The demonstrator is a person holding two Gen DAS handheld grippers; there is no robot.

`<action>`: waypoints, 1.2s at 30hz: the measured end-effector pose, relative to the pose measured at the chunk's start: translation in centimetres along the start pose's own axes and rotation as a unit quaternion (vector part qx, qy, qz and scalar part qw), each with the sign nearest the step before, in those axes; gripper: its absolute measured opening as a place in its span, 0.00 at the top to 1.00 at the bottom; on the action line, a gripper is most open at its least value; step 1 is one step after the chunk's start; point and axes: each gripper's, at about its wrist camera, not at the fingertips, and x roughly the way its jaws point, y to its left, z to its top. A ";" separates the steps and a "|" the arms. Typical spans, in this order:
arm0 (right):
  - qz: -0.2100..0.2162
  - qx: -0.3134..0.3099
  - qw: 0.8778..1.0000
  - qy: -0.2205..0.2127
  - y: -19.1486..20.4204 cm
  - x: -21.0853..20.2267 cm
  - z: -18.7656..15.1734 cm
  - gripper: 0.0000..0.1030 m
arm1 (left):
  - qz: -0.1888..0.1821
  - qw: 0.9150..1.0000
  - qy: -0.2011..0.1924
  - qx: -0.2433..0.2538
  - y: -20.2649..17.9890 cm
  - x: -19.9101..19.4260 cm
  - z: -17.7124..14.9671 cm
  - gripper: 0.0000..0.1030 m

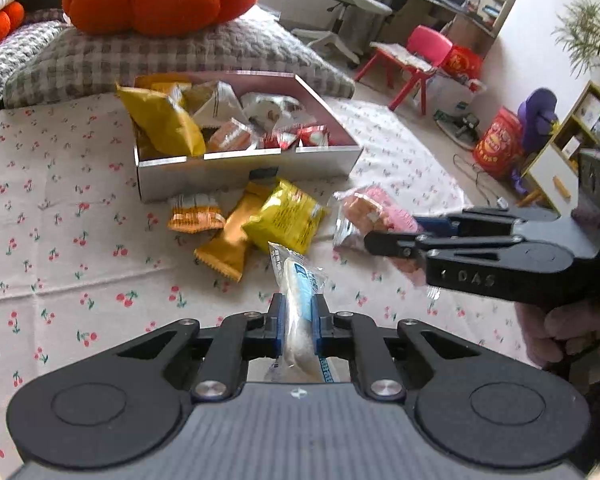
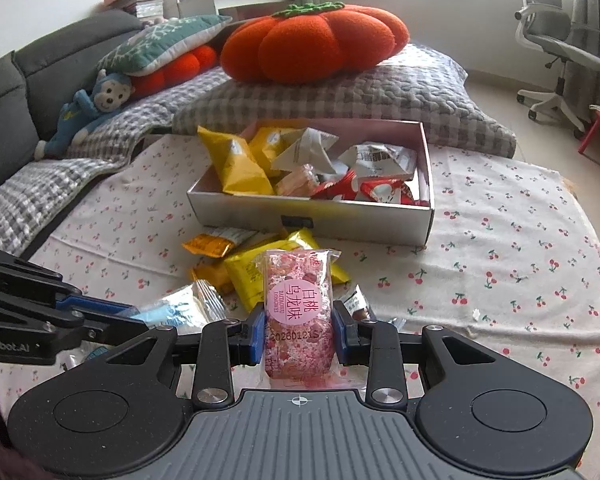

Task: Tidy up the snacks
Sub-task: 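Carry milk-bread packet in left tool while right tool carries pink bar over box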

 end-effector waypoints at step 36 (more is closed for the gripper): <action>0.008 0.171 0.985 -0.010 -7.1 8.1 9.6 0.70 | 0.081 0.980 -0.171 -0.055 4.3 6.5 8.7 0.89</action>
